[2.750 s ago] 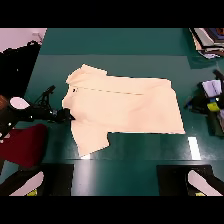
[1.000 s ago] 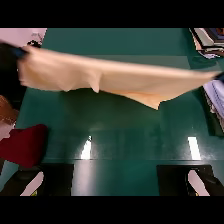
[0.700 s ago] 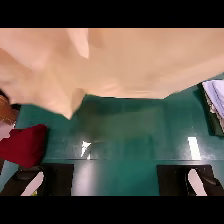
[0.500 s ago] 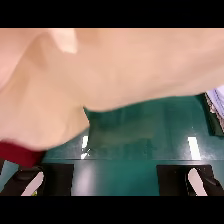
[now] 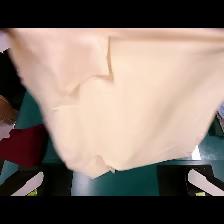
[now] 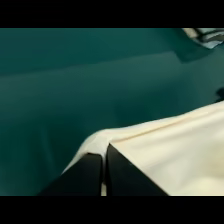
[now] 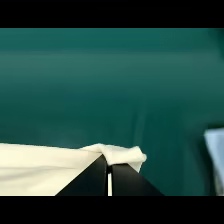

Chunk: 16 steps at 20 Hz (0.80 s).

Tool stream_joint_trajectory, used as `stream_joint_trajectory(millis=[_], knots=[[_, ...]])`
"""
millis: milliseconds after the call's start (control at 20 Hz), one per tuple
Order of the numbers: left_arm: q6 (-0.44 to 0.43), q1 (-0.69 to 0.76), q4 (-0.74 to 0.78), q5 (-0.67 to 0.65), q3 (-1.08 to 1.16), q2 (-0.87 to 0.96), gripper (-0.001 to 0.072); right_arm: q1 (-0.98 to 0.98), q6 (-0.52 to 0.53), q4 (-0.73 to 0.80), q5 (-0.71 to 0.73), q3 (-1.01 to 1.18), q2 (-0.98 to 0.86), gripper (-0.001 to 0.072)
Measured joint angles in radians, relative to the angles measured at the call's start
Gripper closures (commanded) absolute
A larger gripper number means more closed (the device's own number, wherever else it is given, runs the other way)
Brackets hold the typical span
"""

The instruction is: Fold the shirts.

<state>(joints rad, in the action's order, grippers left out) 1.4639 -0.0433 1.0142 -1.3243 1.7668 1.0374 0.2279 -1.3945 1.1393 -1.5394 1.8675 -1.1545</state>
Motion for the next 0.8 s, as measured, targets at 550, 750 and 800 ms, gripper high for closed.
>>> stream_joint_trajectory(millis=[550, 750, 800], knots=[[-0.030, 0.000, -0.013, 0.210, -0.053, 0.644, 0.0683, -0.171, -0.033, 0.153, 0.098, 0.022, -0.579, 0.0697], [-0.036, 0.000, 0.002, 0.211, -0.002, 0.689, 0.0685, -0.177, -0.036, 0.166, 0.111, 0.114, -0.632, 0.0697], [-0.040, 0.000, 0.018, 0.175, 0.009, 0.694, 0.0685, -0.179, -0.037, 0.171, 0.109, 0.109, -0.629, 0.0698]])
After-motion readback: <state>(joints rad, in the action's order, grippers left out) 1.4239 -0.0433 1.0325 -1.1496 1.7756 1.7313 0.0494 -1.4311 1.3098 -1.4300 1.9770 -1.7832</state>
